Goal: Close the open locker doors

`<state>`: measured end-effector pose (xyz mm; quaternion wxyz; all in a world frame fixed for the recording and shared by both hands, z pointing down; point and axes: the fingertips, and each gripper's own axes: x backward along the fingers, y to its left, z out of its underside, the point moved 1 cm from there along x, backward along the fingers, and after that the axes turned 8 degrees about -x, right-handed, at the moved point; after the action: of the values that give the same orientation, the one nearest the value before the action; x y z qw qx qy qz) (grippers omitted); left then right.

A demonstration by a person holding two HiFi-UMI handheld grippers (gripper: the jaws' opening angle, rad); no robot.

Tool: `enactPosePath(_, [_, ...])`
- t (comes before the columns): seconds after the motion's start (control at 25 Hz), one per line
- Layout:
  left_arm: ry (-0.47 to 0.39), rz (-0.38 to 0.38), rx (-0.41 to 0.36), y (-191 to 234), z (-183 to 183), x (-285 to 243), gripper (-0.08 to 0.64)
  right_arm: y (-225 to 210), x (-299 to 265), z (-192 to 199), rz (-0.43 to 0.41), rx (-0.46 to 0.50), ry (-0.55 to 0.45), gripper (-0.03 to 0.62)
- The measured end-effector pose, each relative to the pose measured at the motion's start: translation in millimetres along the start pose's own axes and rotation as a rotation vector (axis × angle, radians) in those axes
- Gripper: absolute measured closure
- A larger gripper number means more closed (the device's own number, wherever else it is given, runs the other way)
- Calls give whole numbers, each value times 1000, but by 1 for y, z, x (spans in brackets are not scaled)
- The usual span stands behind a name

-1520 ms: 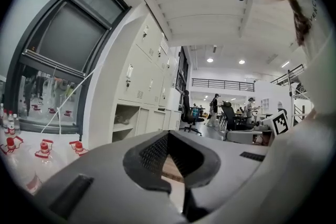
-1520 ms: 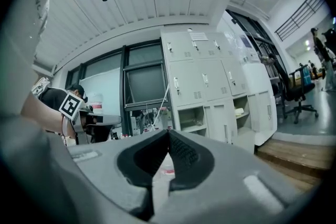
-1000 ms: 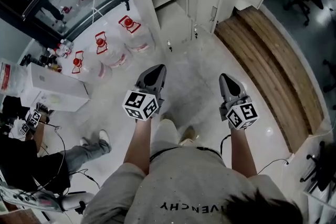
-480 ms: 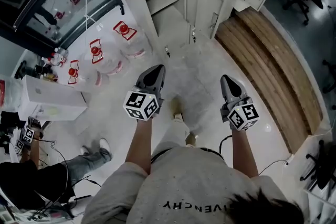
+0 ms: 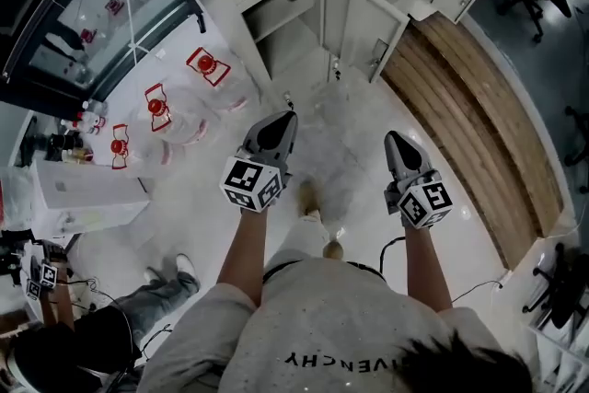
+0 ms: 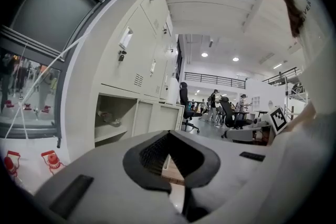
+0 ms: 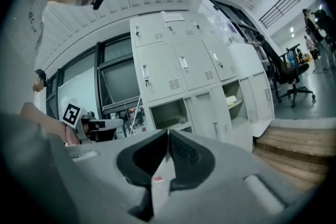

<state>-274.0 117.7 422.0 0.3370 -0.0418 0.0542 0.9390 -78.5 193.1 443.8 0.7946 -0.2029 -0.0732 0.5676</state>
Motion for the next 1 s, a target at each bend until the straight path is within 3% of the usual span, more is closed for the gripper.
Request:
enactPosePath(0.56, [25, 111, 0, 49, 11, -94, 563, -53, -81, -4, 97, -17, 3, 567])
enactPosePath(1.0, [65, 87, 51, 42, 32, -157, 563, -126, -124, -30, 105, 42, 37, 512])
